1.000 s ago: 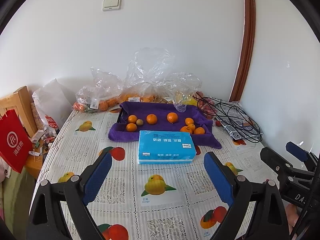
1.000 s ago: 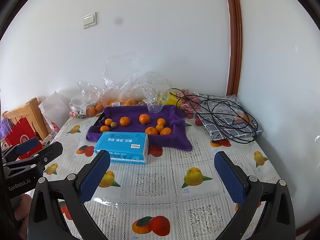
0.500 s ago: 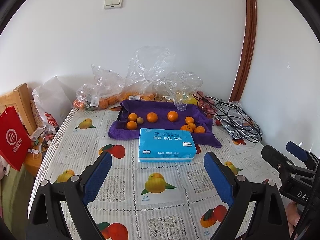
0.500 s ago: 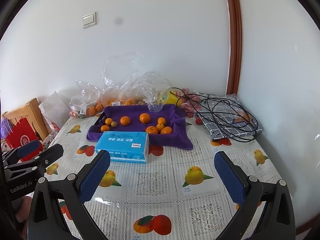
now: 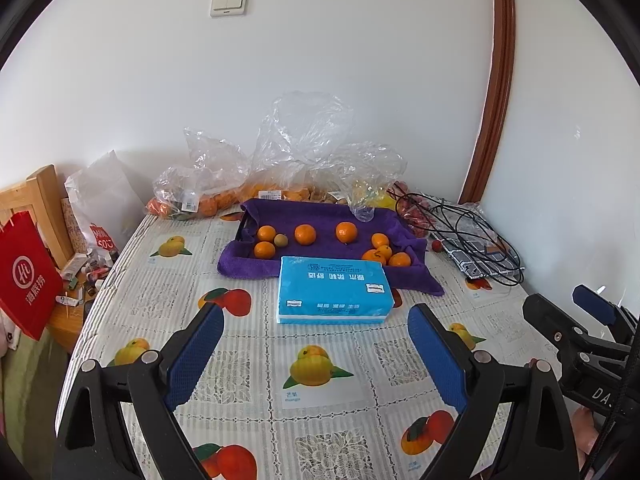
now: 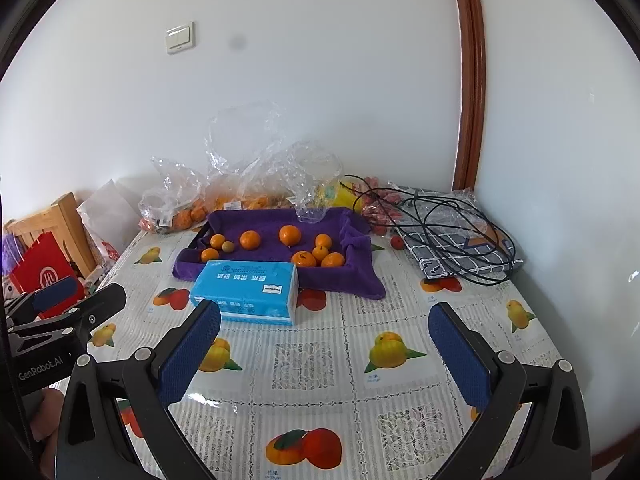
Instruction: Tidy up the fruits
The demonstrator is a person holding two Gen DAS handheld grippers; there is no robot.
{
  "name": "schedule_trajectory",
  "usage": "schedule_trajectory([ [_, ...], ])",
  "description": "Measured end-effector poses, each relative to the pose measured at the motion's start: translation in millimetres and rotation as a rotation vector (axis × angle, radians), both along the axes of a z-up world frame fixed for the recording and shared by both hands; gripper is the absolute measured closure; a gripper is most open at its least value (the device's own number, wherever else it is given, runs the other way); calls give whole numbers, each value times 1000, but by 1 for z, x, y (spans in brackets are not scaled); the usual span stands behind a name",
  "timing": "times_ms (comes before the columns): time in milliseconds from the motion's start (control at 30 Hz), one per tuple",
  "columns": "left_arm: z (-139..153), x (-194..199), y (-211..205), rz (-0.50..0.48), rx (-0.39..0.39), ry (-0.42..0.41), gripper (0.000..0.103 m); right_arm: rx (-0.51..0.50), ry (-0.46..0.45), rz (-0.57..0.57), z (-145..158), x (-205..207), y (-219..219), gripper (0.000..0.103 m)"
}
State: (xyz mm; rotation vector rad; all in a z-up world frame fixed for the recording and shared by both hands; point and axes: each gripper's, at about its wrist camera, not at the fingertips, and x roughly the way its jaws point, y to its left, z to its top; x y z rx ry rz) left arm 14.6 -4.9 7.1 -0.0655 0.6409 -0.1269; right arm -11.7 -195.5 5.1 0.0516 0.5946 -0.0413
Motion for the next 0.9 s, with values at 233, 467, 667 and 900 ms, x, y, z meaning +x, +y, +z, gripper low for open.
schedule_trajectory([
  [233, 0, 0, 0, 2, -1, -2, 9, 7, 2, 1, 0, 0, -1, 1],
  [467, -1, -1, 0, 3, 1, 0, 9, 10, -1, 5, 0, 0, 0, 1],
  [667, -2, -1, 0, 2, 3, -5, 9, 14, -3, 2, 1, -1, -1, 1],
  [900, -2, 0, -1, 0, -1, -1, 9, 4, -10, 6, 3, -3, 1, 1],
])
